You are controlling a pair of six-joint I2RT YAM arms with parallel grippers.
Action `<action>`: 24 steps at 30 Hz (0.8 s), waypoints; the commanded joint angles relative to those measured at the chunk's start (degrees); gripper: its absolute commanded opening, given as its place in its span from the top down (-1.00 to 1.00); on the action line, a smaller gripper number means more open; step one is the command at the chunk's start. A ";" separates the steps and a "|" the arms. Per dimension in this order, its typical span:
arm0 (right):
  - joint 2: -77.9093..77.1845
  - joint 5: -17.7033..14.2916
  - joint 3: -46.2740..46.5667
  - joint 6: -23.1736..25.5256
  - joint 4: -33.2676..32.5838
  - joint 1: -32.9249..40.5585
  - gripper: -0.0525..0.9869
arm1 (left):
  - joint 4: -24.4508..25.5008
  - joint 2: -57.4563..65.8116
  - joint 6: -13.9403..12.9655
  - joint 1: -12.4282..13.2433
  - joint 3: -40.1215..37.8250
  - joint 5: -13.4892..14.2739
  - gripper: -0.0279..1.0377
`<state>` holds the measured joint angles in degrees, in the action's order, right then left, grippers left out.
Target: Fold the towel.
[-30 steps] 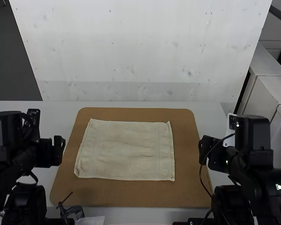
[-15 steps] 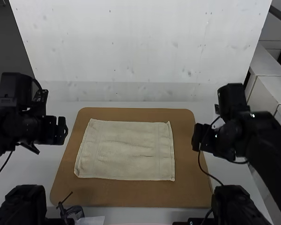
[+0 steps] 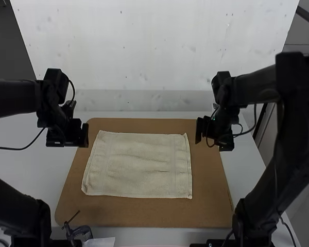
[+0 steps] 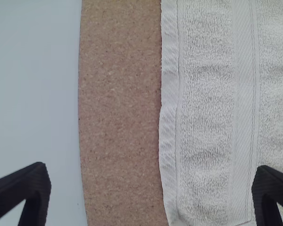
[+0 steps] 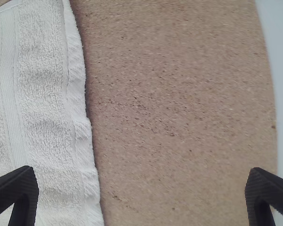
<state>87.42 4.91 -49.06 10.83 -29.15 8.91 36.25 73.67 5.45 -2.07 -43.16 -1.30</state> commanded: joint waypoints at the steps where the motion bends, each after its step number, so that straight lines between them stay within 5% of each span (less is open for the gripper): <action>1: 6.01 -1.65 -5.17 1.39 0.41 3.40 -0.94 | -1.53 3.76 1.23 -0.48 -4.04 1.65 -0.84; 13: 25.43 -8.51 -22.22 1.91 -0.21 7.97 -0.84 | -6.37 9.39 0.96 -1.10 -4.57 2.00 -0.84; 24: 35.89 -9.57 -30.31 4.29 -2.58 9.11 -0.84 | -7.42 10.09 0.35 -0.83 -4.57 1.65 -0.84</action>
<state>121.45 -2.94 -77.19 13.41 -30.96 16.51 29.50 83.46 6.28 -2.76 -46.35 0.21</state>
